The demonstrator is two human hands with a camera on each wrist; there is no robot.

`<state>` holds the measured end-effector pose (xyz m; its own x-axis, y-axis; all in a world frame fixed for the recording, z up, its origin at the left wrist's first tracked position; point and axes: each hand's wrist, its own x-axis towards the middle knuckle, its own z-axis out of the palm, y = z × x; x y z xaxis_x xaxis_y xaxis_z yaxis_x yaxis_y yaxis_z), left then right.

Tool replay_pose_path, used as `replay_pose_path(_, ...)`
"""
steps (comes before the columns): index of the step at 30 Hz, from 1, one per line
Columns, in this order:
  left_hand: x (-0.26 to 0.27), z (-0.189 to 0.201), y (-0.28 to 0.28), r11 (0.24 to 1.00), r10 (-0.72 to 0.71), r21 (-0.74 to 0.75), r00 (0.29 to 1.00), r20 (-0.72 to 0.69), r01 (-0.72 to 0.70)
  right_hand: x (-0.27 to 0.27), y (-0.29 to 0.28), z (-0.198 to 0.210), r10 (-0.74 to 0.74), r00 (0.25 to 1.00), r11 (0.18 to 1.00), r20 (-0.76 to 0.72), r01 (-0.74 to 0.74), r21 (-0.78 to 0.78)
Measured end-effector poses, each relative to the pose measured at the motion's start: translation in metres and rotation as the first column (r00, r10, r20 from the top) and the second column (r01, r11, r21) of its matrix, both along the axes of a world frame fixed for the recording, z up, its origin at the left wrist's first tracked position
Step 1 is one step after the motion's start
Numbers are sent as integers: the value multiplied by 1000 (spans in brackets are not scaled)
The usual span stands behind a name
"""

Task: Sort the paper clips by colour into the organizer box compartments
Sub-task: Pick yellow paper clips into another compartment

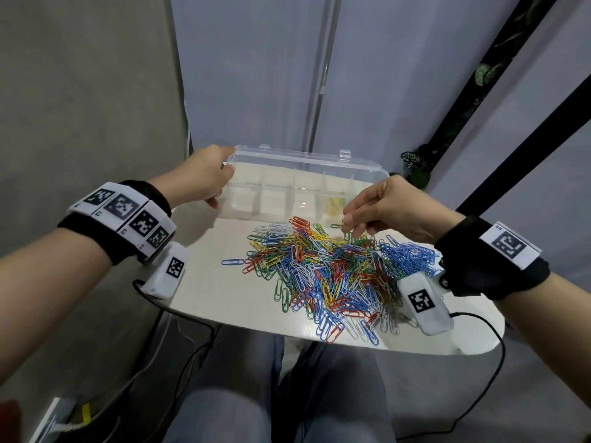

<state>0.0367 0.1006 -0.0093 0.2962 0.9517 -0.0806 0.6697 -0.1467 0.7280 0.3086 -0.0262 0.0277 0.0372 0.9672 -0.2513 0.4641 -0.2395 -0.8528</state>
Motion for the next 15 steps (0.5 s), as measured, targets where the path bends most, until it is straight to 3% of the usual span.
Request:
replay_pose_path(3,0,-1,1,1000,4,6,1000,1,-4,1,10,11,-101,992,973,69,84,215)
replay_pose_path(5,0,0,0,1000,2,10,1000,7,-2,2,19,17,-180,965,935,190,108,336)
replay_pose_path(10,0,1,-1,1000,-15,23,1000,16,15,-4,37,19,-240,893,918,382,80,389)
replay_pose_path(12,-1,1,0,1000,-19,25,1000,11,18,-10,35,19,-206,898,920,389,42,390)
replay_pose_path(15,-1,-1,1,1000,-18,26,1000,5,17,-21,22,20,0,895,940,447,-152,305)
